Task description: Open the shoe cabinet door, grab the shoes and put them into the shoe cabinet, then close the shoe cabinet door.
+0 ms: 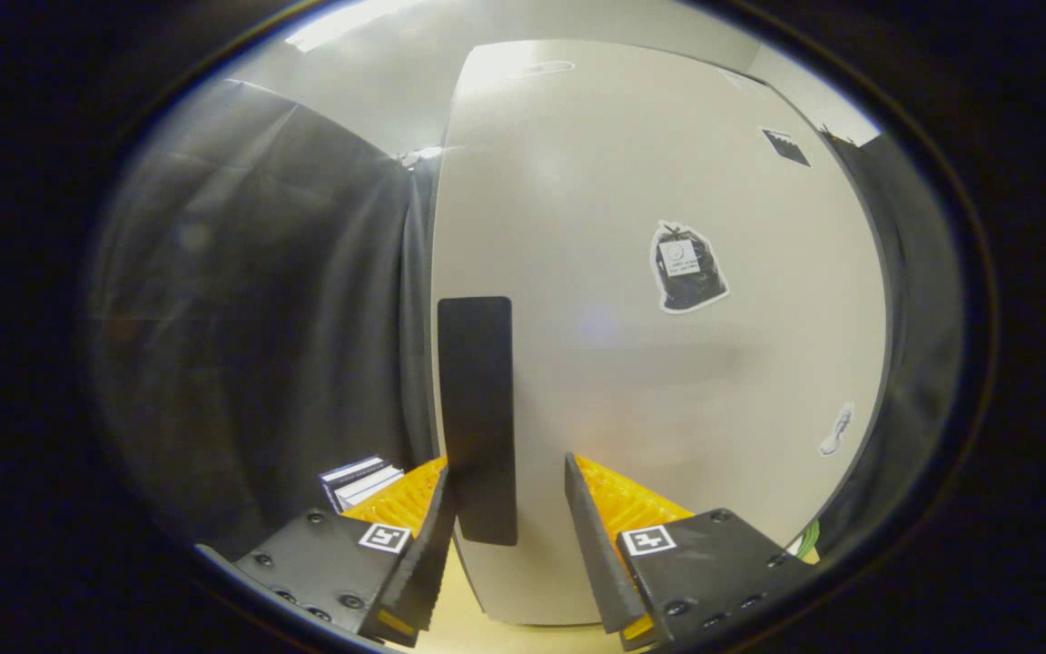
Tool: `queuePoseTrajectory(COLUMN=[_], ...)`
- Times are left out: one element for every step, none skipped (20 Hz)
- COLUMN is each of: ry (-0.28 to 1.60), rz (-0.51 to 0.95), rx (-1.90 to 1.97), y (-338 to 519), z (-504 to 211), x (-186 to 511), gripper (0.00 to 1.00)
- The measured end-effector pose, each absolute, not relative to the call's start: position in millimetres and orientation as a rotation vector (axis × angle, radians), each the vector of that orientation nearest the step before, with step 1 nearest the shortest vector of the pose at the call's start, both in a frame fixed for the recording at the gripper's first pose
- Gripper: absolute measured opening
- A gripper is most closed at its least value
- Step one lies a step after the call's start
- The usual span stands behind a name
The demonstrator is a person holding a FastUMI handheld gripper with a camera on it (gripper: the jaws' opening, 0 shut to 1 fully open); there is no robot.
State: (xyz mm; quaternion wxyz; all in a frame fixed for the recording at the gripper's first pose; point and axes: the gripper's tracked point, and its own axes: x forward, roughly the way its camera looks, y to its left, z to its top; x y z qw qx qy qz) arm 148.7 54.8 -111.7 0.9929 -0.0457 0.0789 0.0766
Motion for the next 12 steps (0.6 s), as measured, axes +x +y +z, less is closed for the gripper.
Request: queuePoseTrajectory(ry=[0.157, 0.157, 0.157, 0.158, 0.158, 0.158, 0.157, 0.157, 0.157, 0.157, 0.157, 0.157], rz=[0.150, 0.145, 0.140, 0.135, 0.131, 0.126, 0.122, 0.118, 0.114, 0.110, 0.105, 0.100], rx=[-0.091, -0.092, -0.093, -0.093, -0.093, -0.092, -0.091, -0.090, -0.089, -0.087, -0.085, -0.081], y=[55.2, 55.7, 56.5, 57.5, 58.3, 58.6, 59.2, 59.2, 59.7, 59.9, 59.9, 60.3], z=[-112.1, -112.6, -113.2, -113.6, -114.6, -115.1, -115.5, -116.4, -117.2, -118.3, -119.6, -120.1], x=[149.6, 150.6, 152.1, 153.4, 154.2, 155.0, 156.5, 158.1, 159.7, 160.9, 162.9, 164.9], gripper=[0.69, 0.69, 0.69, 0.69, 0.69, 0.69, 0.69, 0.69, 0.69, 0.69, 0.69, 0.69])
